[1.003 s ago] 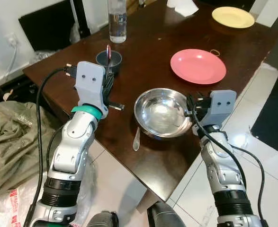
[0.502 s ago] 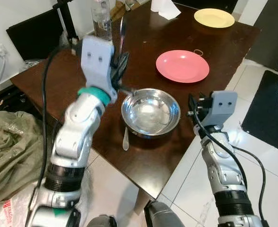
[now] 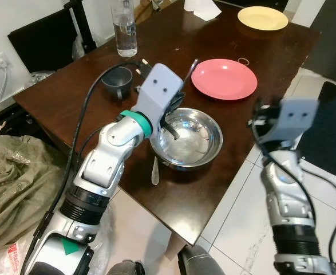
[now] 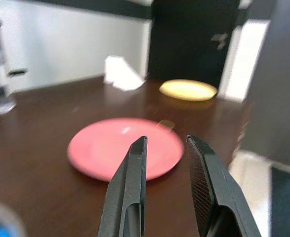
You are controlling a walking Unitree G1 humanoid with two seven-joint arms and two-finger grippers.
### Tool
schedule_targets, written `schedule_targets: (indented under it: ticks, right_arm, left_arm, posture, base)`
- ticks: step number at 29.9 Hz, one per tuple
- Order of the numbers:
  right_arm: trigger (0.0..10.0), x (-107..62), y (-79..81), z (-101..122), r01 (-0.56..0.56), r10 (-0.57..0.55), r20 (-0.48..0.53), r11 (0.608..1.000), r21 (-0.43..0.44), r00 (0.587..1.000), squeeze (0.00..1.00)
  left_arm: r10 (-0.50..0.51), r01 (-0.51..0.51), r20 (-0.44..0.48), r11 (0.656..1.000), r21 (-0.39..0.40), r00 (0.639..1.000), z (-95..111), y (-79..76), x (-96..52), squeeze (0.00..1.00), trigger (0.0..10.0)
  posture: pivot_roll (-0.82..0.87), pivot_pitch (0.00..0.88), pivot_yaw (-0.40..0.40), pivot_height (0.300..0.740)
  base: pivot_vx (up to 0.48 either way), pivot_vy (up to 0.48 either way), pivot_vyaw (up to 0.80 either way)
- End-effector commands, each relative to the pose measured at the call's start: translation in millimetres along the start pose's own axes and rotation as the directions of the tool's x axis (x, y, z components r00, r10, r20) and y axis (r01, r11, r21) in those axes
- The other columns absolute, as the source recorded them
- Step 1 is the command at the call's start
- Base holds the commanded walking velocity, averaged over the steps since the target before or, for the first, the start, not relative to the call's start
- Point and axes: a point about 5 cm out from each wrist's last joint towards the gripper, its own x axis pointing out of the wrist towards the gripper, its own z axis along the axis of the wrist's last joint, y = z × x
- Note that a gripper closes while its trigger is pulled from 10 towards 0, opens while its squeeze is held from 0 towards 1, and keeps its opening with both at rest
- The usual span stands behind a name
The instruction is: Setting the table
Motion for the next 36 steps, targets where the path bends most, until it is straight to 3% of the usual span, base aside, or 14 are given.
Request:
schedule_targets:
  ticks: [1,3,6,7,9,11,18,23,24,31,36]
  right_arm:
    - [10.0,2.5,-6.5,8.4,0.029,-0.028,0.039,0.999,-0.021,0.999,0.00]
    - [10.0,3.3,-8.3,9.4,0.034,-0.033,0.043,0.999,-0.027,0.999,0.00]
    - [10.0,3.2,-10.3,4.6,0.053,-0.052,0.028,0.998,-0.036,0.998,0.00]
    - [10.0,2.7,-9.8,2.9,0.055,-0.054,0.022,0.998,-0.037,0.998,0.00]
    - [10.0,2.1,-9.2,1.8,0.057,-0.056,0.018,0.998,-0.040,0.998,0.00]
    - [10.0,0.9,-7.9,0.6,0.059,-0.059,0.012,0.997,-0.040,0.998,0.00]
    - [10.0,-1.5,-8.0,-0.2,0.061,-0.061,0.000,0.997,-0.040,0.998,0.00]
    - [10.0,-1.9,-7.0,-1.7,0.054,-0.054,-0.006,0.998,-0.040,0.999,0.00]
    - [10.0,-2.0,-6.6,-1.9,0.053,-0.053,-0.007,0.998,-0.039,0.999,0.00]
    - [10.0,-2.8,-4.9,-1.7,0.045,-0.045,-0.005,0.998,-0.038,0.999,0.00]
    - [10.0,-4.0,-0.2,-1.0,0.019,-0.019,-0.001,0.999,-0.043,1.000,0.00]
  left_arm:
    - [0.004,-0.004,-0.006,0.999,0.034,1.000,-6.8,-10.3,0.5,0.00,10.0]
    - [-0.004,0.004,0.005,1.000,0.018,1.000,-7.4,-15.9,0.3,0.00,10.0]
    - [-0.062,0.065,0.031,0.994,-0.092,0.998,-10.1,-34.3,0.6,0.00,10.0]
    - [-0.069,0.072,0.028,0.993,-0.098,0.997,-12.1,-37.6,1.0,0.07,10.0]
    - [-0.073,0.075,0.018,0.993,-0.095,0.997,-15.4,-40.2,1.8,0.07,10.0]
    - [-0.075,0.073,-0.020,0.996,-0.051,0.997,-26.2,-45.2,2.9,1.00,10.0]
    - [-0.070,0.068,-0.042,0.997,-0.035,0.997,-36.6,-49.5,2.8,1.00,10.0]
    - [-0.011,0.011,-0.001,0.998,-0.055,1.000,-27.2,-38.5,2.1,1.00,10.0]
    - [0.021,-0.020,0.022,0.997,-0.077,1.000,-21.8,-31.0,0.9,0.00,10.0]
    - [0.126,-0.111,0.078,0.980,-0.167,0.989,-7.3,-3.8,-5.9,0.00,10.0]
    - [0.216,-0.196,0.078,0.959,-0.206,0.973,-5.1,19.0,-22.4,0.00,10.0]
  posture:
    - [-0.17,0.008,0.078,0.740]
    - [-0.17,0.011,0.077,0.740]
    - [-0.16,0.013,0.071,0.740]
    - [-0.16,0.015,0.071,0.740]
    - [-0.16,0.015,0.071,0.740]
    - [-0.16,0.018,0.071,0.740]
    - [-0.16,0.022,0.070,0.740]
    - [-0.16,0.024,0.069,0.740]
    - [-0.16,0.024,0.070,0.740]
    - [-0.15,0.028,0.069,0.740]
    - [-0.15,0.032,0.067,0.740]
  base:
    - [0.000,0.000,0.00]
    - [0.000,0.000,0.00]
    - [0.000,0.000,0.00]
    - [0.000,0.000,0.00]
    - [0.000,0.000,0.00]
    - [0.000,0.000,0.00]
    - [0.000,0.000,0.00]
    - [0.000,0.000,0.00]
    - [0.000,0.000,0.00]
    - [0.000,0.000,0.00]
    - [0.000,0.000,0.00]
